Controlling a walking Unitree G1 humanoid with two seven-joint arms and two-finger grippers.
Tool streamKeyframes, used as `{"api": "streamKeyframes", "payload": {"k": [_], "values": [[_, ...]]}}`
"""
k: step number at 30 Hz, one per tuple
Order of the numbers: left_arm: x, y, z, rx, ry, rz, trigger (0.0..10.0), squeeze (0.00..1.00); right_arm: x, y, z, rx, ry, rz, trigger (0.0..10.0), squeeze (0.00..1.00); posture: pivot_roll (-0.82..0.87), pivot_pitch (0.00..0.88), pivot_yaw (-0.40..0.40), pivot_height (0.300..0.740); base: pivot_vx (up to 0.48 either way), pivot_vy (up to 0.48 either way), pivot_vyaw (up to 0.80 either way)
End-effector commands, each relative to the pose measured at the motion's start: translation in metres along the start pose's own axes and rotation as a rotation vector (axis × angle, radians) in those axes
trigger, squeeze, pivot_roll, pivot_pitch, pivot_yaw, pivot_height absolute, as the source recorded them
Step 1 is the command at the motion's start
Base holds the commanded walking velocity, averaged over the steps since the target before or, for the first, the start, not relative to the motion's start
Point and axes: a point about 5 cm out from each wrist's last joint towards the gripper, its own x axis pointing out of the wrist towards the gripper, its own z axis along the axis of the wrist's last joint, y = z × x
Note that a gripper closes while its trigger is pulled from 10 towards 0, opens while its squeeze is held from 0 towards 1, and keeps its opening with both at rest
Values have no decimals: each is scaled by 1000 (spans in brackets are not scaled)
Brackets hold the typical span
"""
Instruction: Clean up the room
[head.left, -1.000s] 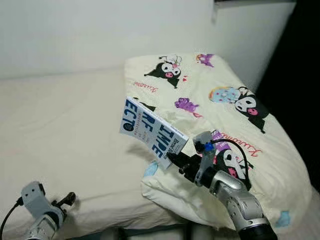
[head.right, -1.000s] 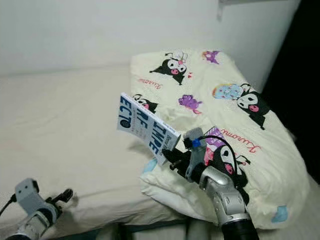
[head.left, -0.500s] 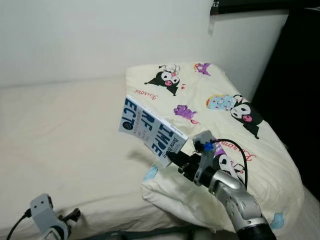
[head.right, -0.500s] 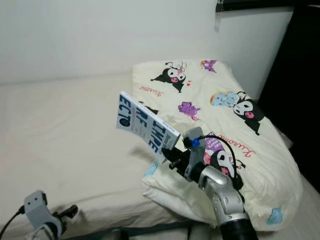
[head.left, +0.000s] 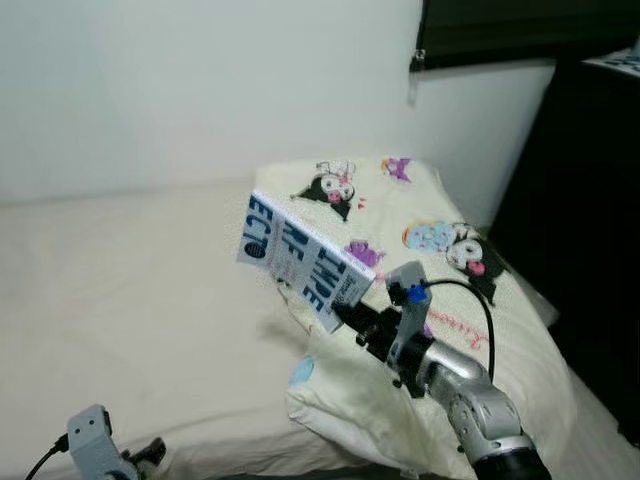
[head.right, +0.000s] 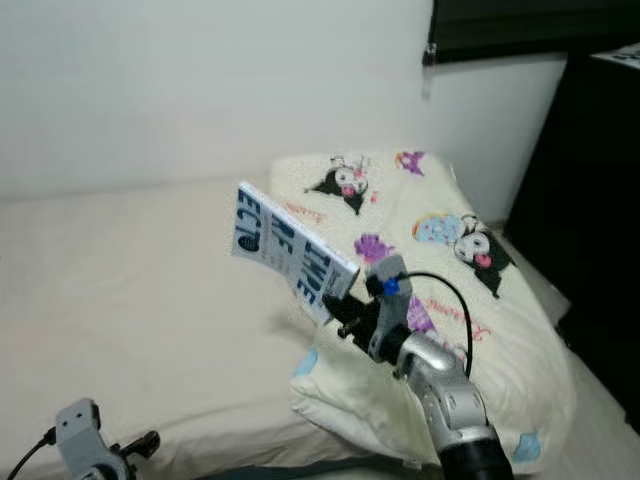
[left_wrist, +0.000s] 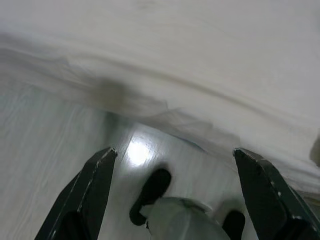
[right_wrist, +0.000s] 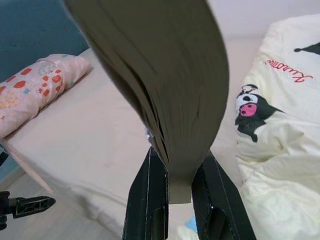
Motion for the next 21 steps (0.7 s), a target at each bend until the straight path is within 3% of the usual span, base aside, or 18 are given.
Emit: {"api": "streamKeyframes", "payload": {"k": [1,3,5,7,8,9,11,16,18,20,21], "values": [[-2,0,-13,23,47,12,10000,0,2,-1,-8,-1,8,-4,0,0,-112,63,22,735,0,0,0],[-2,0,-17,32,59,16,10000,0,1,-3,-15,-2,37,-18,0,0,-112,59,20,740,0,0,0],[-3,-1,-25,52,90,24,10000,0,-2,-9,-40,-20,134,-71,0,0,-112,54,17,740,0,0,0],[-3,-1,-25,52,90,24,10000,0,-2,-9,-40,-20,134,-71,0,0,-112,54,17,740,0,0,0],[-3,-4,-30,74,111,21,10000,0,-5,-12,-61,-33,225,-107,9098,0,-113,49,15,740,0,0,0],[-3,-7,-35,92,126,9,10000,0,-10,-12,-80,-23,298,-132,10000,0,-115,47,16,740,0,0,0],[-3,-14,-39,111,139,-12,10000,0,-17,-10,-102,-44,400,-151,10000,0,-116,43,14,740,0,0,391],[-3,-18,-42,140,152,-25,10000,0,-17,1,-122,-128,496,-122,10000,0,-124,39,13,740,0,0,781],[-3,-23,-48,290,189,-55,10000,0,-26,4,-146,-155,612,-162,10000,0,-122,40,12,740,0,0,781],[-3,-24,-49,312,195,-61,10000,0,-29,4,-150,-151,631,-176,10000,0,-122,40,12,740,0,0,781],[-4,-24,-50,320,200,-67,10000,0,-34,2,-156,-92,636,-229,10000,0,-112,39,8,740,0,0,781]]}}
